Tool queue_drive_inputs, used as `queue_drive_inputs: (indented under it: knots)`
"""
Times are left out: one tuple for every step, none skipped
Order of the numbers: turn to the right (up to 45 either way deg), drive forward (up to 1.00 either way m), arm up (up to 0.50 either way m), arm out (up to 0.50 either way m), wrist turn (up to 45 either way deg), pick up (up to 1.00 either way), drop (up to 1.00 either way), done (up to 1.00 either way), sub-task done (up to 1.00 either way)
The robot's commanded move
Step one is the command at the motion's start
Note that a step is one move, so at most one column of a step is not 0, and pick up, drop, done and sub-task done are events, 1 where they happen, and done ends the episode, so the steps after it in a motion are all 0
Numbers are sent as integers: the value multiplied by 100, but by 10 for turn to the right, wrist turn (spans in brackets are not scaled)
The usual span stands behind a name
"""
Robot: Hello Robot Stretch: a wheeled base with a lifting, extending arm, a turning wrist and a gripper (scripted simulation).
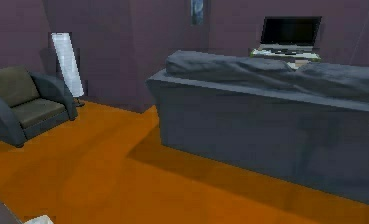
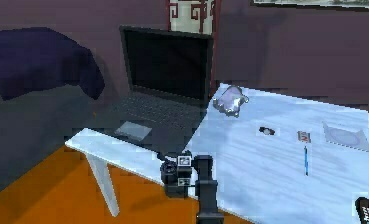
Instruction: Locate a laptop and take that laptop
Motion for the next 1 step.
queue_drive_inputs:
  knots:
    - [0,0,0,0,0,0,0,100,0]
